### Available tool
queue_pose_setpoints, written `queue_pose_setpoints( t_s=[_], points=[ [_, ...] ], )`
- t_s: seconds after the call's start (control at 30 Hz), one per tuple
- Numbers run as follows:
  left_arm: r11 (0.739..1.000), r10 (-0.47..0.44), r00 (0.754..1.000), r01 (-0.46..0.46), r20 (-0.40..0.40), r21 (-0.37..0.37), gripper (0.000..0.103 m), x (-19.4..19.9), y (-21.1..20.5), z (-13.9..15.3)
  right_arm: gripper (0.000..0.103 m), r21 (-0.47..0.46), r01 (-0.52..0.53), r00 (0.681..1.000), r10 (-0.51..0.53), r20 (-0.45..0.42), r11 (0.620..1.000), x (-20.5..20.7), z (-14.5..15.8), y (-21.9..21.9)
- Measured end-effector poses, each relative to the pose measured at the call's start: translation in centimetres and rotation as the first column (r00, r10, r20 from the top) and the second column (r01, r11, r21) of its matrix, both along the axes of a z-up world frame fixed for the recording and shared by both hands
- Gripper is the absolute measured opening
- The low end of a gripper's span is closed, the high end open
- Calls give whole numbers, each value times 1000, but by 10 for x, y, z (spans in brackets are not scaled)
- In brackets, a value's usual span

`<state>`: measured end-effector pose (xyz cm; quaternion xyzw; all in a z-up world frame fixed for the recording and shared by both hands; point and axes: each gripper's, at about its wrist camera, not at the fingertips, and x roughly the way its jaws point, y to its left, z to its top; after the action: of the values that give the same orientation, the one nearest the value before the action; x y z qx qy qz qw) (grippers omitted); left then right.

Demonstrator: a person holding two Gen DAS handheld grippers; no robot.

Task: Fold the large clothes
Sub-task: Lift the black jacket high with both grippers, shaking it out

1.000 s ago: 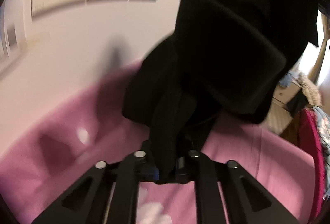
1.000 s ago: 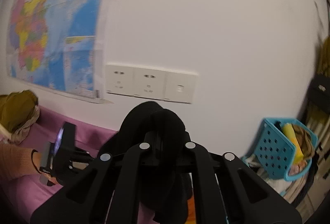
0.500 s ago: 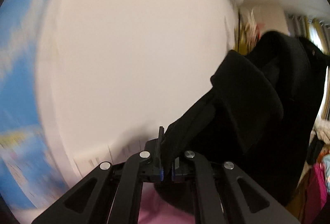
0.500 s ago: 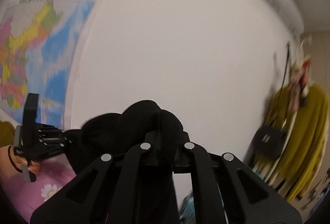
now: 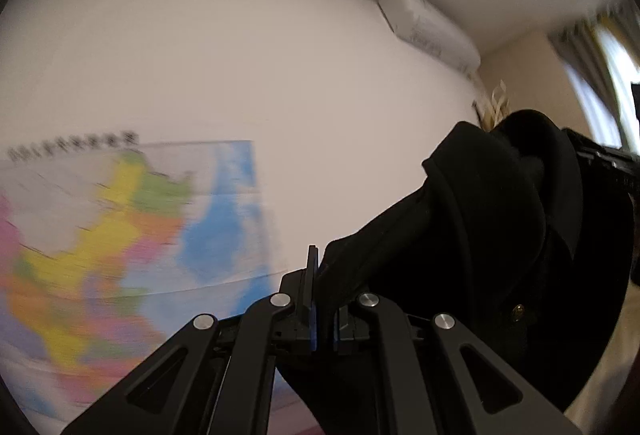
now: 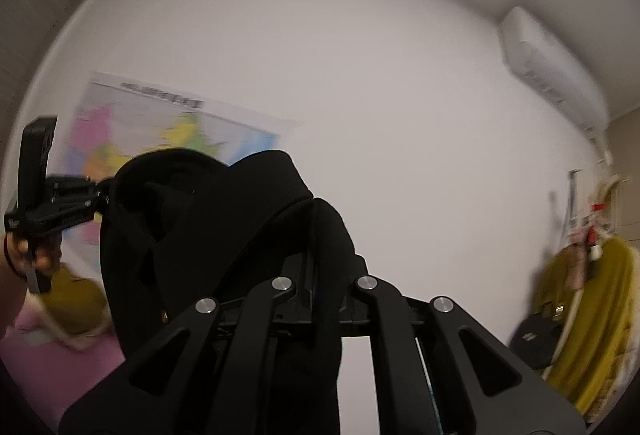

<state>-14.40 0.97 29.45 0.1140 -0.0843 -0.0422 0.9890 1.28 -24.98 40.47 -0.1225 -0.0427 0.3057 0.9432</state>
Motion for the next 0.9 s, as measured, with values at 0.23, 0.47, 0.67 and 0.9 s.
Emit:
queue_pose_setpoints(
  t_s=[0.23,0.47,0.67,0.9],
  points=[
    [977,195,981,-193,-21,87,4,-92,17,-13,3,59,-200,977,203,-57,978,-16,-21,16],
    [955,275,851,-297,-448,21,4,46,76,-108,4,0,-281,866,254,-431,960,118,-134,116],
    [933,286,644,-357,-710,51,3,177,133,-268,4,-135,-328,694,141,-706,935,205,-297,210],
    [910,243,524,-414,-816,5,3,253,179,-351,4,-204,-302,588,13,-809,931,259,-400,233]
  ],
)
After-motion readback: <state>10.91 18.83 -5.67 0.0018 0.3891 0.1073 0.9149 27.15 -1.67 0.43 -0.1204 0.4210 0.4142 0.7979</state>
